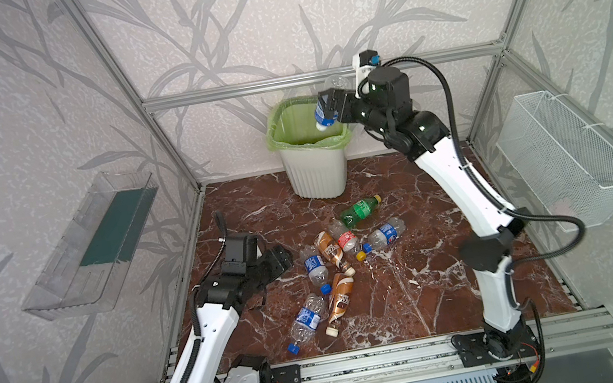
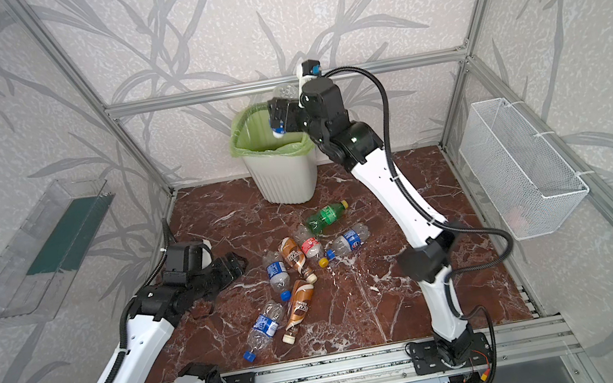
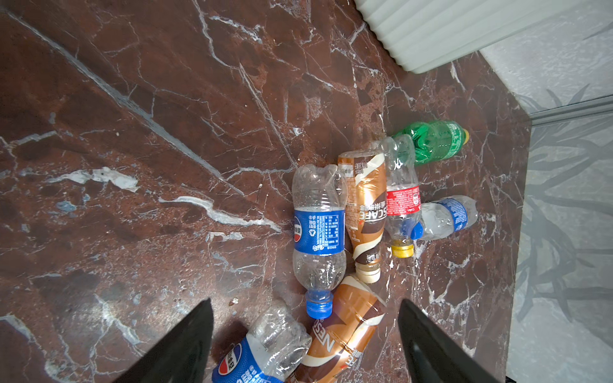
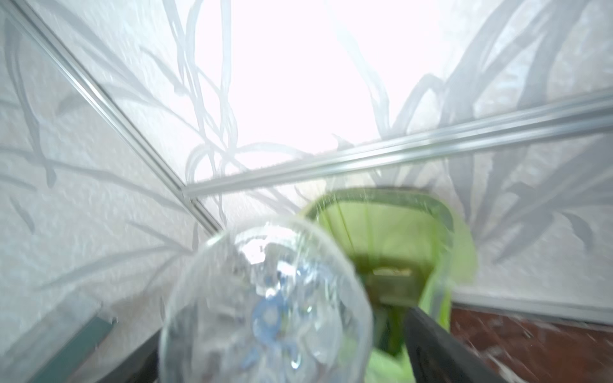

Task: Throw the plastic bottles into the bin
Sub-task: 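Lift the blue-labelled bottle with the right gripper over the bin and release, then bring the right gripper back while the left gripper moves toward the Pepsi bottle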

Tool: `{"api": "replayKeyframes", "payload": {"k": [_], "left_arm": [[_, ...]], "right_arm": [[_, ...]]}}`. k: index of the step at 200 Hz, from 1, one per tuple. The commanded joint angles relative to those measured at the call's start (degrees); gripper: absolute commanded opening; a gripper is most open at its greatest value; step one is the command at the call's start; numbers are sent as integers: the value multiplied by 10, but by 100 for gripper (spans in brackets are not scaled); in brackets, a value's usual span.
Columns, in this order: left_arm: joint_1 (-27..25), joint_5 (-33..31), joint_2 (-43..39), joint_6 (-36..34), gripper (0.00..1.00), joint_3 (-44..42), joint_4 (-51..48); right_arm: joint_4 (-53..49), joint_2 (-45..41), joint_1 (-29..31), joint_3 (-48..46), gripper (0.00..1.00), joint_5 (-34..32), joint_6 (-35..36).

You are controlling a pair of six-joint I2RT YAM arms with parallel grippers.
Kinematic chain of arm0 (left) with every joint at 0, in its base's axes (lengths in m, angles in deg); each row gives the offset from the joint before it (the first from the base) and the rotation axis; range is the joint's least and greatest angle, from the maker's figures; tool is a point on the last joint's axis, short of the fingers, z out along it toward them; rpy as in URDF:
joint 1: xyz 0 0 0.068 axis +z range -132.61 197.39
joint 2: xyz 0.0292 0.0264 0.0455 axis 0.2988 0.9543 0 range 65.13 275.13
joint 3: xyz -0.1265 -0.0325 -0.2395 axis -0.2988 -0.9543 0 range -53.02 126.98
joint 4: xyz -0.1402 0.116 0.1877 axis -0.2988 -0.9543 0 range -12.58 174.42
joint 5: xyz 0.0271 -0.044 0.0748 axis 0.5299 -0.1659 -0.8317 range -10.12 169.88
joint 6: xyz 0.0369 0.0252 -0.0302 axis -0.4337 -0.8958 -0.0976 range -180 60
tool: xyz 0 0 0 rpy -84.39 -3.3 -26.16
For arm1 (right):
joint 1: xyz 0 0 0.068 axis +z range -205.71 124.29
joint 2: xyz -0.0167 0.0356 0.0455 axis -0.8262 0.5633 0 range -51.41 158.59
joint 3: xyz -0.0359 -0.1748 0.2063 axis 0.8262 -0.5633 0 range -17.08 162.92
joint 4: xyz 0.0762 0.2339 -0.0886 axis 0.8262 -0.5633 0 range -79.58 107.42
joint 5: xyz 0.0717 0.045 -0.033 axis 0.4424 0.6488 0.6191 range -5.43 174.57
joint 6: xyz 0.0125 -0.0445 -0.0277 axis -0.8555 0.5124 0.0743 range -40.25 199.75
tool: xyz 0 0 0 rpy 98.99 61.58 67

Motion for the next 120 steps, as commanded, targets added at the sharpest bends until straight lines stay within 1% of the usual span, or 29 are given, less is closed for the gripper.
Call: {"api": "replayKeyframes", "payload": {"k": [1,8,19,28,50,64,81,101,106,120], "left_arm": [[3,-5,-14,9,87,20,-9],[3,-7,-20,8,87,20,-11],[4,-11,-29,5,87,20,-15],[5,-12,-31,4,87,22,-21],[6,-13,-39,7,87,14,-24],[6,-10,-44,14,87,-1,-16],[6,-3,-44,20,87,-12,-11],[5,3,-46,24,87,-25,-8],[6,6,-47,25,87,-27,-8],[6,11,-47,25,87,-34,-11]], "right_arm": [[-44,-87,-16,-81,99,-12,-17],[-13,-133,-12,-154,99,-19,-12],[16,-193,-7,-240,99,-24,1],[30,-240,-6,-305,100,-25,11],[51,-357,-5,-484,97,-25,10],[57,-419,-5,-602,96,-23,-7],[52,-481,-5,-723,95,-15,-35],[50,-536,-5,-842,94,-3,-68],[51,-546,-6,-868,94,3,-92],[53,-570,-4,-932,93,21,-119]]}}
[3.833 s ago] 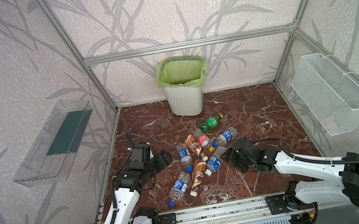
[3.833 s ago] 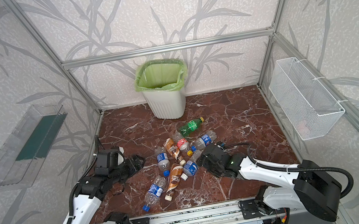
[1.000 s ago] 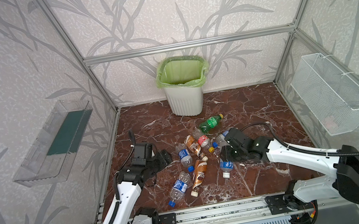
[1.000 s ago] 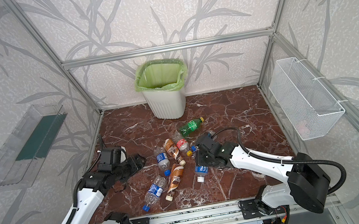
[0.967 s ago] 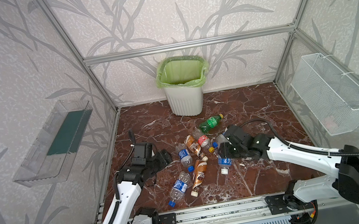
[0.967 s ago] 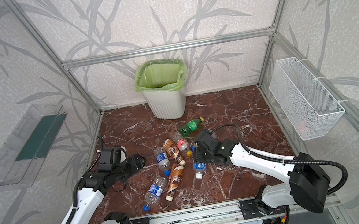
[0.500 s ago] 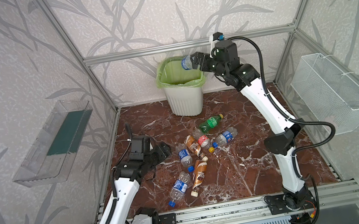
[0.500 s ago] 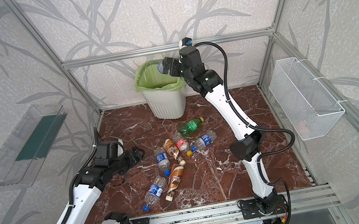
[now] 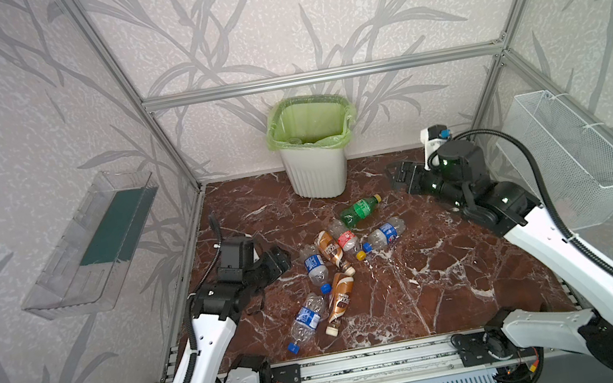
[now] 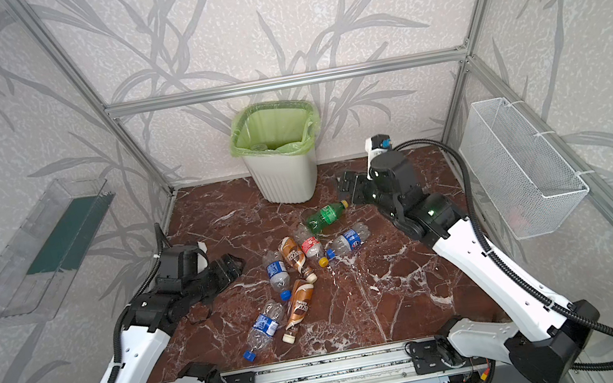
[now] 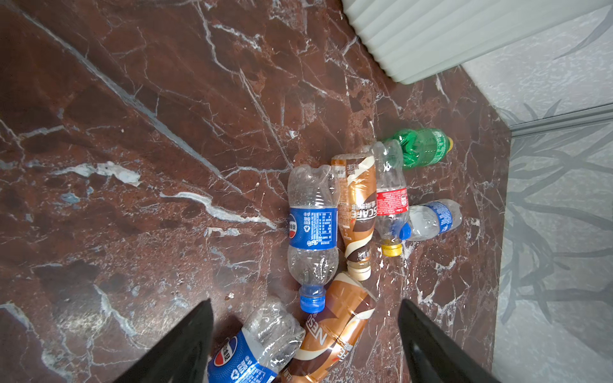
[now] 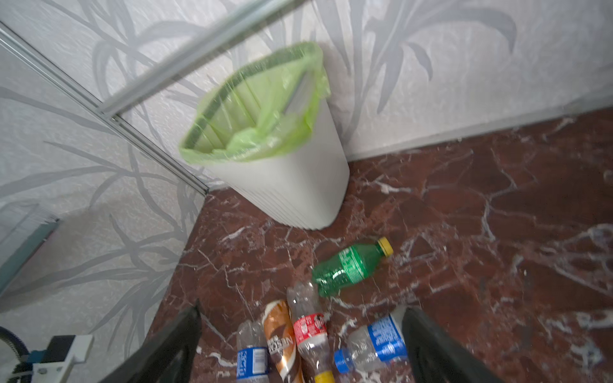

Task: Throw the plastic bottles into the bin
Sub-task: 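Bring the right gripper back while the left gripper moves toward the Pepsi bottle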

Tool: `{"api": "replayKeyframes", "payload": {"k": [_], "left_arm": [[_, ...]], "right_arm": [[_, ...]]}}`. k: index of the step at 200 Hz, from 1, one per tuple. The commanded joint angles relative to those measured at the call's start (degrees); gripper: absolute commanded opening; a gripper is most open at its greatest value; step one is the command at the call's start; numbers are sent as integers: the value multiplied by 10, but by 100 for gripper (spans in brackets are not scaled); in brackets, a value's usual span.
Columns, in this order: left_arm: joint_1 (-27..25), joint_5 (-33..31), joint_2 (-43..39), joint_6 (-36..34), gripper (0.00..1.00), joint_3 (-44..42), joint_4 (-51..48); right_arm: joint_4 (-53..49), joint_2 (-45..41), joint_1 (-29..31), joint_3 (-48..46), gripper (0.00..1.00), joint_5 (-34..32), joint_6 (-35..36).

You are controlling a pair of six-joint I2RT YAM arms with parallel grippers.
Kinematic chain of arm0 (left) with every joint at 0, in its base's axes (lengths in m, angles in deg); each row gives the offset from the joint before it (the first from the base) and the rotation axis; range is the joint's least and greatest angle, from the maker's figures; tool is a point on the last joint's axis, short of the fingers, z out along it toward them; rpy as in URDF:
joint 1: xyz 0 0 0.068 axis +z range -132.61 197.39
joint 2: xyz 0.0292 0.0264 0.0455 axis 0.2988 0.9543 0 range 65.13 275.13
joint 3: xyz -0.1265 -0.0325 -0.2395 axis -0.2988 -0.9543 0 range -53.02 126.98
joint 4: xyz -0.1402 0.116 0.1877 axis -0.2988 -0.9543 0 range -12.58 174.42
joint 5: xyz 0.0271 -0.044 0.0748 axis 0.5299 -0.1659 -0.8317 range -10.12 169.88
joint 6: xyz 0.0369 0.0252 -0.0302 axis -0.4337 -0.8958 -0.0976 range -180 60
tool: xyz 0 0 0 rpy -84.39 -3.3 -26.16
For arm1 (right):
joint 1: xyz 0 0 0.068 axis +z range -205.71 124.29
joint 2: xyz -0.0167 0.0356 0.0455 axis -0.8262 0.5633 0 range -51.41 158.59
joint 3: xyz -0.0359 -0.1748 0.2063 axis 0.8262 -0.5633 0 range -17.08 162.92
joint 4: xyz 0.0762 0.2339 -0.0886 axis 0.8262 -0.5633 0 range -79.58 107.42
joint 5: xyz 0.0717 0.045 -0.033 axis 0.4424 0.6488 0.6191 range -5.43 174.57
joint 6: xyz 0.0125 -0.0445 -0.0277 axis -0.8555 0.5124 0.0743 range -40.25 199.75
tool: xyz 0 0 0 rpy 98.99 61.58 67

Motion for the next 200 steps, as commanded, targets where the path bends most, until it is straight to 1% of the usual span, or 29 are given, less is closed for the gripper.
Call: {"api": "replayKeyframes", "payload": {"k": [1,20,39,83,135,166,200], "left_arm": [[3,8,-6,9,87,-13,-3],[3,22,-6,5,87,-21,-4],[2,33,-4,6,86,-27,-7],[2,39,-7,5,86,-43,-15],[-4,54,-5,4,85,-60,-15],[-11,66,-8,2,85,-67,-15],[-20,73,-20,2,85,-77,-15]], "right_arm": [[-6,-6,1,-96,93,32,-65],[2,-32,11,-168,91,48,-98],[-1,-50,21,-217,90,63,-126],[12,-57,59,-284,87,90,-172],[38,-8,129,-292,86,93,-204],[46,13,145,-290,86,102,-215],[50,13,154,-295,85,100,-221]]}}
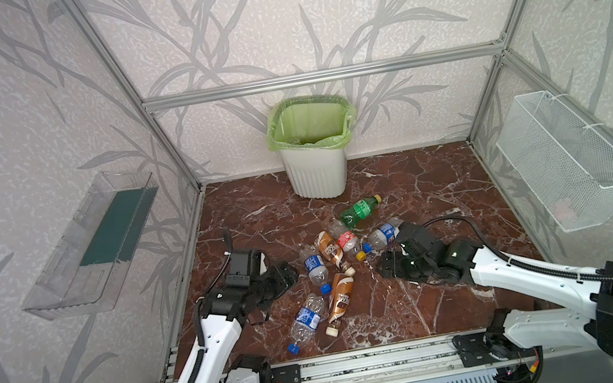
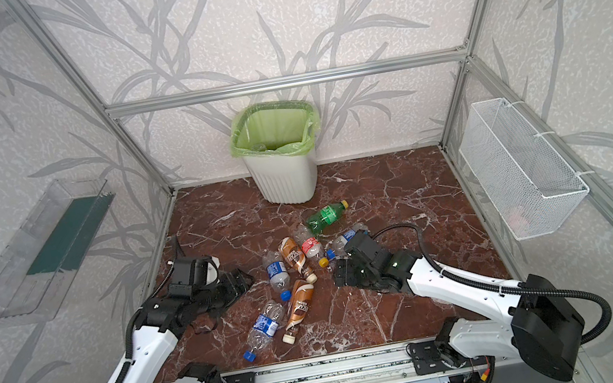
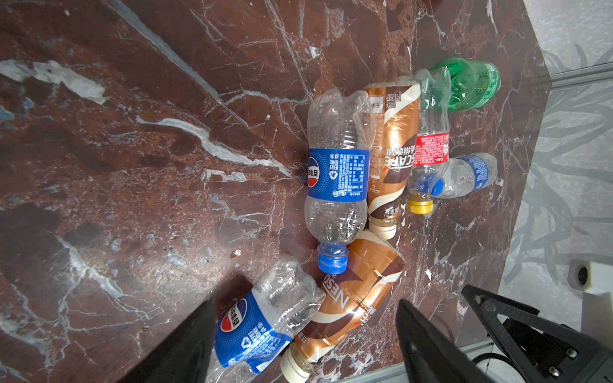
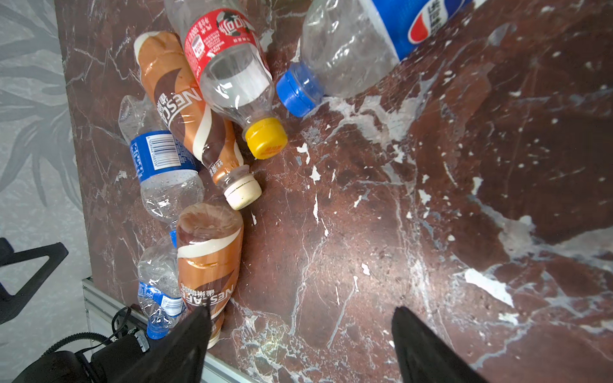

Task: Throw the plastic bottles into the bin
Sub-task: 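Bring the right gripper back while the left gripper moves toward the Pepsi bottle, then lower the left gripper onto the crushed Pepsi bottle nearest the robot and close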

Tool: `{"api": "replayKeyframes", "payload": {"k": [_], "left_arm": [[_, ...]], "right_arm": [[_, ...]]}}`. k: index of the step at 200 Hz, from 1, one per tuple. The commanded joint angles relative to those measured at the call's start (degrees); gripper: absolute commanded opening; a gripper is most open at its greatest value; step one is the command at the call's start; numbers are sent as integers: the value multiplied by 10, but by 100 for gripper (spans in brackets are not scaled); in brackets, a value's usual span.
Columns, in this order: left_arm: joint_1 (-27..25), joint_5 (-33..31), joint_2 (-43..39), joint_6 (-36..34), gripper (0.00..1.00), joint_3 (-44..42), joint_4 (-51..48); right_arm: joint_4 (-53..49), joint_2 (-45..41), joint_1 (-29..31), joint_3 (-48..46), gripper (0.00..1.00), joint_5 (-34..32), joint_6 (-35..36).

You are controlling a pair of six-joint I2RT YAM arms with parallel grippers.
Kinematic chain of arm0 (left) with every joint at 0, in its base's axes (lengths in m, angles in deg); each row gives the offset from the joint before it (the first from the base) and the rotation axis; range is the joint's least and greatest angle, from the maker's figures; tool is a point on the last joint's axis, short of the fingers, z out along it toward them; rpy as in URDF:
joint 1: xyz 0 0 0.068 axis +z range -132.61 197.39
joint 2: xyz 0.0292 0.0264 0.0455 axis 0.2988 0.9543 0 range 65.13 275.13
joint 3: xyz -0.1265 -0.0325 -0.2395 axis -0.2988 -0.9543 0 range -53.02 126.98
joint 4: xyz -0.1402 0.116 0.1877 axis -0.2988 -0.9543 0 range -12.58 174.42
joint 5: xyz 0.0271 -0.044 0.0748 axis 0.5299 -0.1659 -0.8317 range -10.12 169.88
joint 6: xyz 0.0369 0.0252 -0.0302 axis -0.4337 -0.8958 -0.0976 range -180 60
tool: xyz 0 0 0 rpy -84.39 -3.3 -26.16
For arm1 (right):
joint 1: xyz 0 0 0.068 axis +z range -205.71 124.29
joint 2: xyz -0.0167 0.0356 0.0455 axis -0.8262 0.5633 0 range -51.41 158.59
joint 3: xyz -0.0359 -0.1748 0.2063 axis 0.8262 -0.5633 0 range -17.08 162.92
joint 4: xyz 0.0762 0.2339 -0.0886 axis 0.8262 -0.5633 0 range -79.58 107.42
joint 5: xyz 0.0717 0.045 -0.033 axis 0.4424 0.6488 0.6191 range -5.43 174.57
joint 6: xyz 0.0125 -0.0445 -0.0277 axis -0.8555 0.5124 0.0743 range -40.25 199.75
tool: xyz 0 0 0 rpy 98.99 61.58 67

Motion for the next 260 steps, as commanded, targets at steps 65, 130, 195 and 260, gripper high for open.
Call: {"api": "replayKeyframes", "payload": {"k": [65,130,195,260], "left_arm": [[-77,-35,-10,26,87,-34,-6],[-206,-151,60,62,91,-11,-53],[-296,-218,117,86,94,8,-89],[-325,-230,143,98,94,3,-98]], "right_arm": [[15,-6,8,-12,85,-8,-19],[19,3,8,-10,85,-12,-15],[19,2,7,-16,85,-20,-12],[17,3,6,-14,85,-21,-11]]}}
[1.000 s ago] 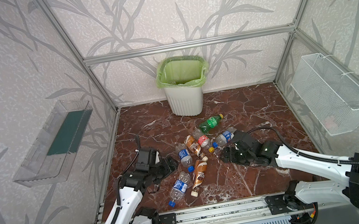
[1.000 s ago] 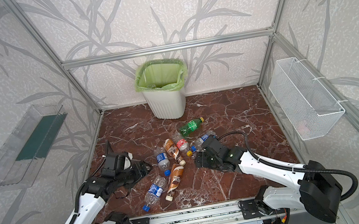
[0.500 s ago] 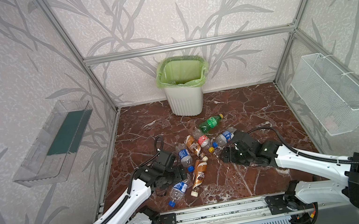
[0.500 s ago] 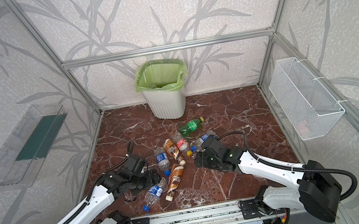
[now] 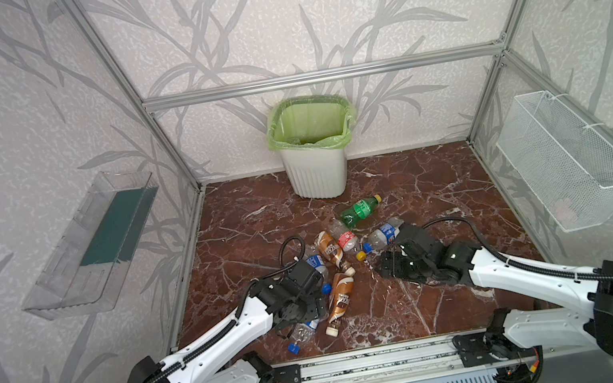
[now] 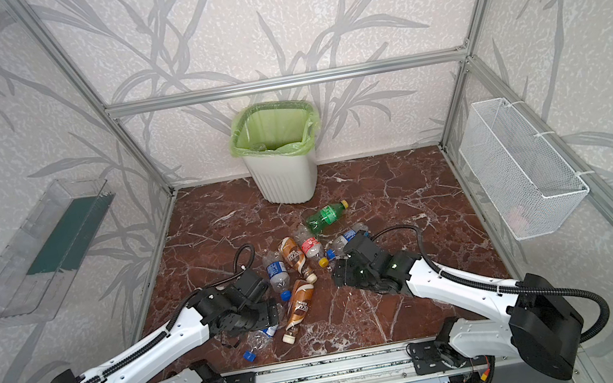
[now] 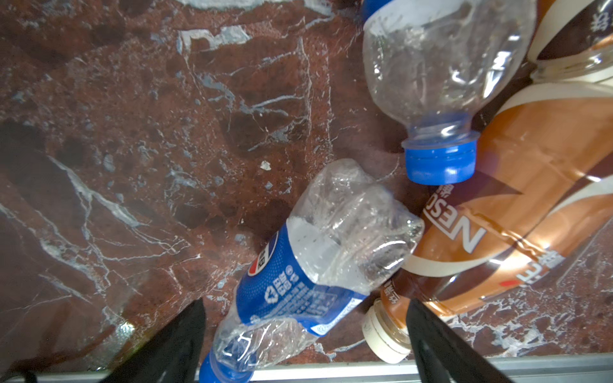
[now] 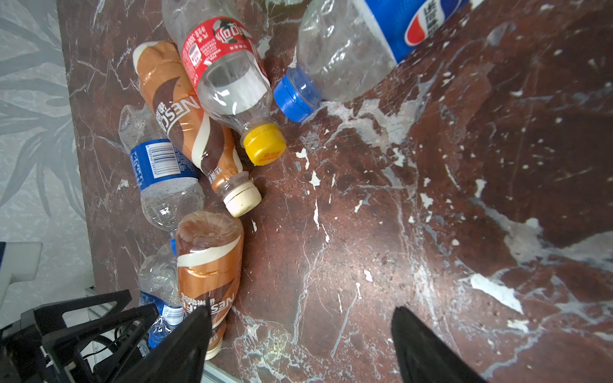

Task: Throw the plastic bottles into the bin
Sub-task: 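Lower the left gripper onto the crushed Pepsi bottle nearest the robot and close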

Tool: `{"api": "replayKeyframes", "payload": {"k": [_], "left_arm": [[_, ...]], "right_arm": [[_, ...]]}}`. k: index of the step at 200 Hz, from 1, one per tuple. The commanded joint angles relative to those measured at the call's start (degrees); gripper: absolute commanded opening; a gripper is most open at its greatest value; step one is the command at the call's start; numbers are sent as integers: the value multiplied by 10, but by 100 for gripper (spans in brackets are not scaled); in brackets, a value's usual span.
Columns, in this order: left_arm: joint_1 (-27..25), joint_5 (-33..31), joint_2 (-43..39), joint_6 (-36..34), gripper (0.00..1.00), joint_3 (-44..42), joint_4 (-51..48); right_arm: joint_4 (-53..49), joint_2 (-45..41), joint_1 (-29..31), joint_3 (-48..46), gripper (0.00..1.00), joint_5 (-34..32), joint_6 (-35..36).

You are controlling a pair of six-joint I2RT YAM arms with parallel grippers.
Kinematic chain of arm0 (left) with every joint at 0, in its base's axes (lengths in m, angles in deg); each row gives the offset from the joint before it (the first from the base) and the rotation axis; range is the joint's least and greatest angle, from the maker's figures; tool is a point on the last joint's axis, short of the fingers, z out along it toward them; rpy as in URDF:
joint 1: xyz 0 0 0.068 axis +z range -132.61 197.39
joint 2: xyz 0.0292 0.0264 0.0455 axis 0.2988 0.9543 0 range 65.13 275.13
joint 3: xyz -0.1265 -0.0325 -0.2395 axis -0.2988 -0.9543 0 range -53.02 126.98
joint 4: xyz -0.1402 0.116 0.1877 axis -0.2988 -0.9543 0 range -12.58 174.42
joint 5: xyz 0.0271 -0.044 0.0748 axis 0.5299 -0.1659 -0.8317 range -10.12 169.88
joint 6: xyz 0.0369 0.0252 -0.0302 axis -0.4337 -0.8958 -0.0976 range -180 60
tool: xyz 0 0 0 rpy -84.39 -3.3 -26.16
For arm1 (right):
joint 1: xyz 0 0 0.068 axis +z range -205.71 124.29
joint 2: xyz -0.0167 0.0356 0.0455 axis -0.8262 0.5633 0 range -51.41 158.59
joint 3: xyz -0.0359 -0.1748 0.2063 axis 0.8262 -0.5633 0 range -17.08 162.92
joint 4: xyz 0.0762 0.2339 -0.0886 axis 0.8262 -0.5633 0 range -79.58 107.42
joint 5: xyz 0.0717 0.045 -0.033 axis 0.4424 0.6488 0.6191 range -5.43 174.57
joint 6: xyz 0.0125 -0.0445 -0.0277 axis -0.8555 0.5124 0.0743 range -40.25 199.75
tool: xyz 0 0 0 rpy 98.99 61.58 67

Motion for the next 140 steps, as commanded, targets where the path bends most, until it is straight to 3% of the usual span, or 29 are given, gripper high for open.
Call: {"api": "replayKeyframes", "payload": {"k": [1,140], "left_arm": [[-6,-23,4,12,94,6,-22],[-7,11,56,25,91,-31,31]], "right_arm": [[-1,1,2,-4,85,-9,3],[1,4,2,-8,85,-9,0]]}}
